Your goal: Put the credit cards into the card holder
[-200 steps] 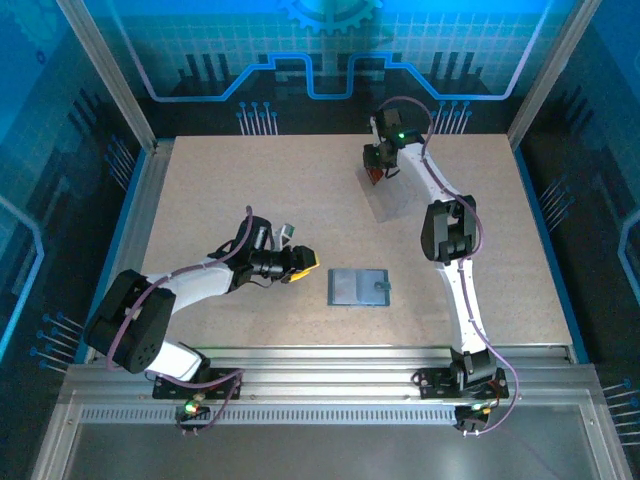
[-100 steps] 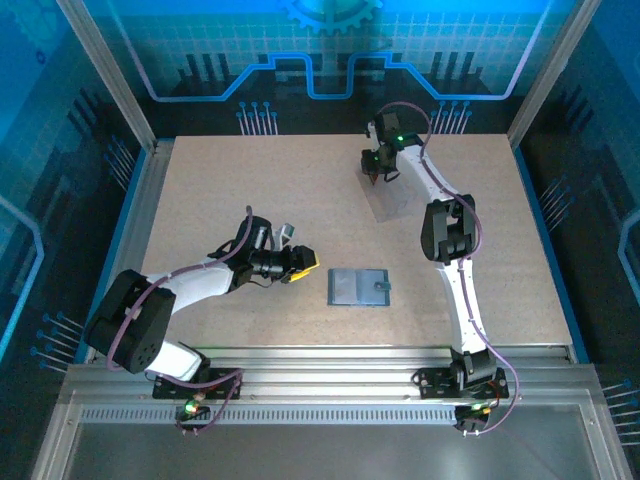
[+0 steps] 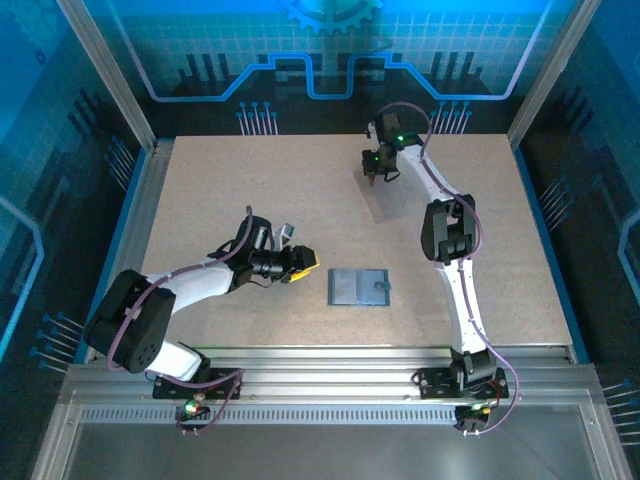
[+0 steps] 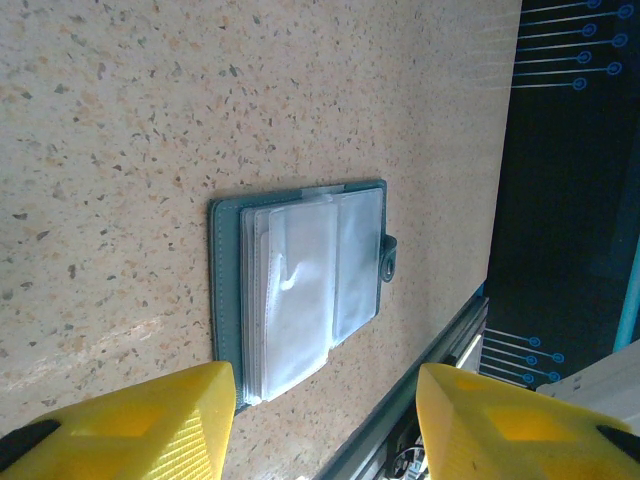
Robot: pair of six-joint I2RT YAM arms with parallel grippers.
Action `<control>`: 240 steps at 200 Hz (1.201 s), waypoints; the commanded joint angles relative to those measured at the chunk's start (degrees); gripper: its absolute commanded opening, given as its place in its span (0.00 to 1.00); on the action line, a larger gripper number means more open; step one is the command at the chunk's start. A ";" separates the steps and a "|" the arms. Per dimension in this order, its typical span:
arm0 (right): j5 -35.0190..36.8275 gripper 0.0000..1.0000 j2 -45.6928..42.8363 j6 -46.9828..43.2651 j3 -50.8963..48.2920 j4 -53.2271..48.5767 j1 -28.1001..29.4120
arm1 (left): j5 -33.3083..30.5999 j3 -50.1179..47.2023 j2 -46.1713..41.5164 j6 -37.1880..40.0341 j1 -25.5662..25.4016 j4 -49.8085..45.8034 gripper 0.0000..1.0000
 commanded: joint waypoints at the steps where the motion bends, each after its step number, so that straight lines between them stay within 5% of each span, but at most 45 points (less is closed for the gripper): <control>1: -0.17 0.05 -0.82 0.52 1.72 -2.32 -0.74 | 1.98 -0.52 0.33 0.24 0.43 1.78 0.53; 111: -0.70 0.00 -10.12 1.33 -13.68 1.78 0.35 | 2.95 -0.70 0.30 -0.35 0.38 2.68 0.54; 240: 2.49 0.00 -19.64 1.76 -16.64 6.59 3.28 | 2.56 1.91 3.49 2.56 -1.49 -0.45 0.59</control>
